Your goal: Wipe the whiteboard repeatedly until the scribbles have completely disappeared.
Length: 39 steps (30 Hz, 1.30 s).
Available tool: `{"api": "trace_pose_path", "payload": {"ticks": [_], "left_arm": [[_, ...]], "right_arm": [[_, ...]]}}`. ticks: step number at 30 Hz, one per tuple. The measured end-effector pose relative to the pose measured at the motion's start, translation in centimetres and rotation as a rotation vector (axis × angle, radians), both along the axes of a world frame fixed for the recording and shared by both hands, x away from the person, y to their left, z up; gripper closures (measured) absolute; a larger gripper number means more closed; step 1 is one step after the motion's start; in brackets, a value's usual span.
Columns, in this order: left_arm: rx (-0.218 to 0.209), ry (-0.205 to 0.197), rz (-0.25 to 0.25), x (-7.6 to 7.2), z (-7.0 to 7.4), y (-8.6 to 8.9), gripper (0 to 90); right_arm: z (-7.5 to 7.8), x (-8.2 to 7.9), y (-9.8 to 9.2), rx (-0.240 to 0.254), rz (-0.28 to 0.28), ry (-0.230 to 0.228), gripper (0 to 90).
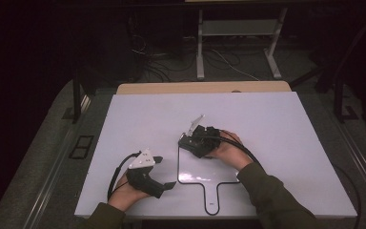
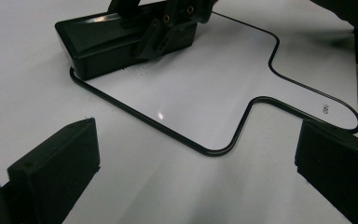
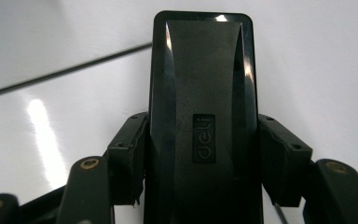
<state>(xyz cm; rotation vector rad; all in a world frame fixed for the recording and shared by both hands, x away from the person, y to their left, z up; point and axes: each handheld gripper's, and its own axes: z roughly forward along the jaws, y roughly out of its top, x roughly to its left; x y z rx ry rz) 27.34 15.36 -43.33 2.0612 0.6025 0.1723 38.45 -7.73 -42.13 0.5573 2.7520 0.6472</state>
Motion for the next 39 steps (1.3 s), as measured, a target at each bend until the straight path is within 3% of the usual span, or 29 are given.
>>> {"api": "trace_pose_path", "payload": {"ticks": [5, 18, 32, 36, 39], "left_arm": [[-0.001, -0.001, 0.001, 0.0, 0.0, 0.0, 0.0], [-0.005, -0.001, 0.002, 0.0, 0.0, 0.1, 0.0], [-0.004, -0.002, 0.001, -0.1, 0.0, -0.1, 0.0], [-0.003, -0.003, 0.001, -0.1, 0.0, -0.1, 0.0], [0.000, -0.003, -0.001, -0.1, 0.0, -0.1, 0.0]], "right_arm": [[0.1, -0.7, 0.7, -0.007, 0.030, 0.002, 38.8], [0.0, 1.9, -0.5, 0.006, -0.072, 0.017, 38.8], [0.1, -2.2, 0.0, -0.003, 0.048, 0.012, 38.8], [0.1, -1.9, 0.0, -0.017, 0.051, 0.010, 38.8], [0.1, -0.8, -0.2, -0.022, 0.009, 0.003, 38.8]]}}
